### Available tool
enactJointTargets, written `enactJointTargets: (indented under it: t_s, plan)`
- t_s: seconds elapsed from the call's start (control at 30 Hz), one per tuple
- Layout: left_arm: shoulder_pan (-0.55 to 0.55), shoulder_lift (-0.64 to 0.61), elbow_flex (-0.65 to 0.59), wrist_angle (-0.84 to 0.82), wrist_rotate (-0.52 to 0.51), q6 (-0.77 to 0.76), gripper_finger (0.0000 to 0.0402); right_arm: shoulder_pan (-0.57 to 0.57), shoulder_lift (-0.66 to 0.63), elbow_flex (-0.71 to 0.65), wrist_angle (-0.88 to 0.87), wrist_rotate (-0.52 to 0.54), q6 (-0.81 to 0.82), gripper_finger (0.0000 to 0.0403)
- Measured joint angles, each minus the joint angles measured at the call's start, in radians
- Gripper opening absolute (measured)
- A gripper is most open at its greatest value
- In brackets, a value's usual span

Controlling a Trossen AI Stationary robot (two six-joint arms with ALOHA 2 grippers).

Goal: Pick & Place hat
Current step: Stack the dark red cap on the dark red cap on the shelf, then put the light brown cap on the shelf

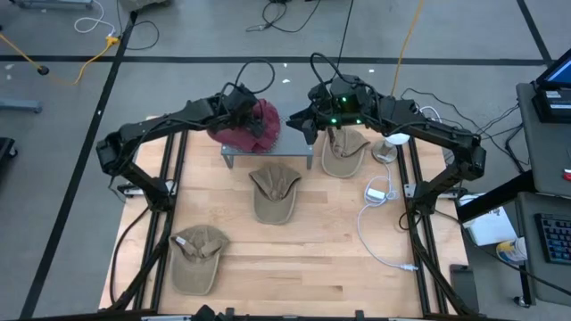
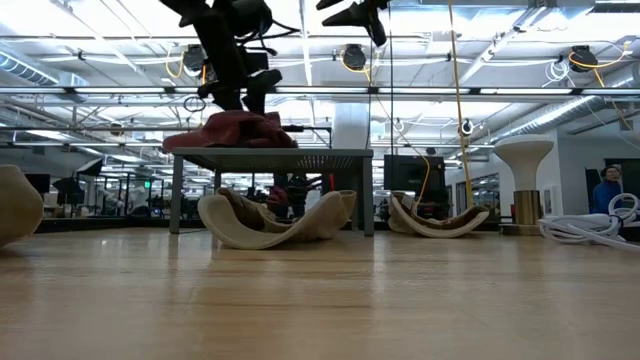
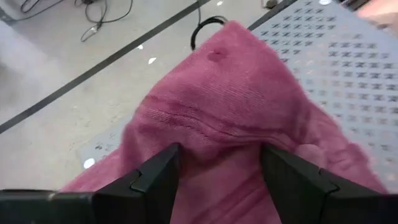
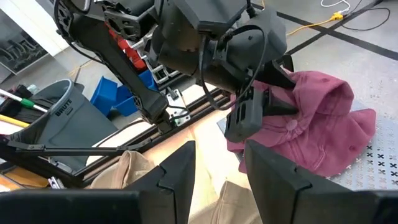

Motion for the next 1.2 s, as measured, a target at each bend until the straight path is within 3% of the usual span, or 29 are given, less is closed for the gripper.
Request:
enactJointTargets:
  t_s: [0.43,0.63,1.0,1.2]
  plan:
    - [-0.009,-0.065,0.091,-0.071,0.025,0.027,0.0228,0.000,0.000,0.000,-0.011,-0.001,-0.016,0.0130]
    - [-0.011,-0.112,0.100,-0.105,0.222,-0.024,0.0234,0.006,0.000,0.000,-0.034,-0.003,0.011,0.0130]
    - [-0.017,-0.178,0.101,-0.184,0.629,-0.210,0.0310,0.052,0.000,0.000,-0.170,-0.006,0.089,0.0130]
    - [-0.042,-0.196,0.100,-0.293,0.754,-0.437,0.0323,0.064,0.000,0.000,-0.218,-0.151,0.091,0.0130]
